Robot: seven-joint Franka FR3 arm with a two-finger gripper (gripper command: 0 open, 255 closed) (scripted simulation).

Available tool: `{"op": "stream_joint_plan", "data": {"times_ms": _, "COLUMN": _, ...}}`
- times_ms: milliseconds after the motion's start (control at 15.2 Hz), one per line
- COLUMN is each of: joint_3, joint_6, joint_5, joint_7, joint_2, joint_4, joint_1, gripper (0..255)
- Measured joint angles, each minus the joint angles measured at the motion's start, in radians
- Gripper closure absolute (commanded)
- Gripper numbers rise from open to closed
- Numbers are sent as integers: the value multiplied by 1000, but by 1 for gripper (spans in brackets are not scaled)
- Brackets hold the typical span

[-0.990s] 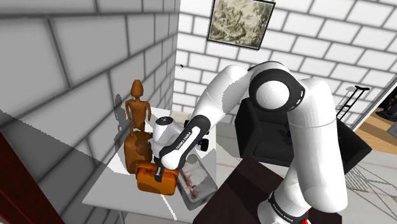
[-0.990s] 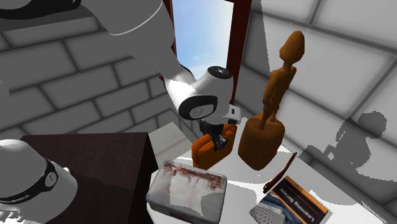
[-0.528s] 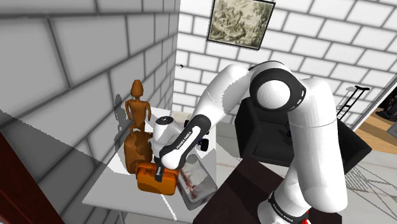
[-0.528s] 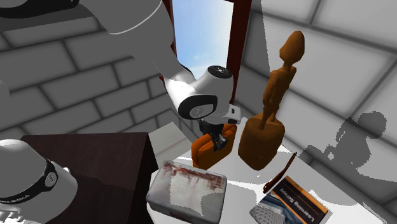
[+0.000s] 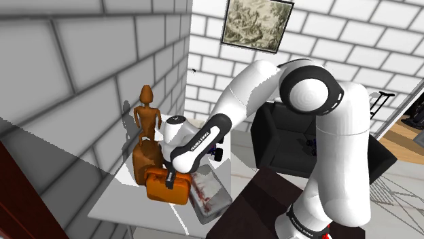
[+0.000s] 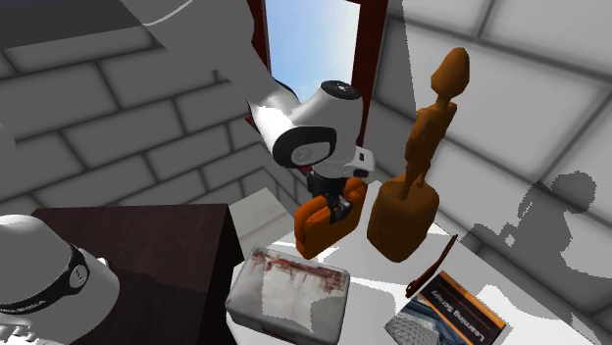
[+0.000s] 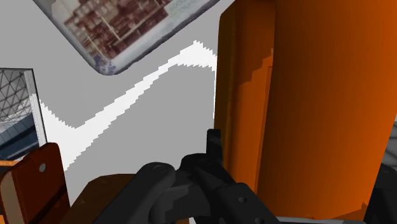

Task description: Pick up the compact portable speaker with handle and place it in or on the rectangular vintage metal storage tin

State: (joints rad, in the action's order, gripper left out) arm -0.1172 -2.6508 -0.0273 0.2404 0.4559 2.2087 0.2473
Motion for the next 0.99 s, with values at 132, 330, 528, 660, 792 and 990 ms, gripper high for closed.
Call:
{"op": "stream_joint_plan", "data": {"times_ms": 132, "joint_3": -3, "joint_6": 15, "joint_5": 4, "joint_7": 3, "joint_2": -26, "joint_4": 10, "joint_1": -4, "gripper": 255}}
{"op": "stream_joint_plan", "data": {"times_ms": 330, "joint_3": -8, "joint_6": 53, "joint_5": 9, "joint_7": 3, "joint_2": -61, "joint_4": 8, "joint_1": -5, "gripper": 255}}
{"op": "stream_joint_plan", "data": {"times_ms": 528, "joint_3": -12, "joint_6": 82, "joint_5": 15, "joint_7": 6, "joint_2": -97, "joint_4": 15, "joint_1": -8, "gripper": 255}}
{"op": "stream_joint_plan", "data": {"times_ms": 660, "joint_3": -15, "joint_6": 105, "joint_5": 20, "joint_7": 9, "joint_2": -122, "joint_4": 16, "joint_1": -10, "gripper": 255}}
{"op": "stream_joint_plan", "data": {"times_ms": 792, "joint_3": -17, "joint_6": 131, "joint_5": 23, "joint_7": 11, "joint_2": -143, "joint_4": 12, "joint_1": -12, "gripper": 255}}
{"op": "stream_joint_plan", "data": {"times_ms": 990, "joint_3": -20, "joint_6": 168, "joint_5": 29, "joint_7": 14, "joint_2": -176, "joint_4": 7, "joint_1": -14, "gripper": 255}}
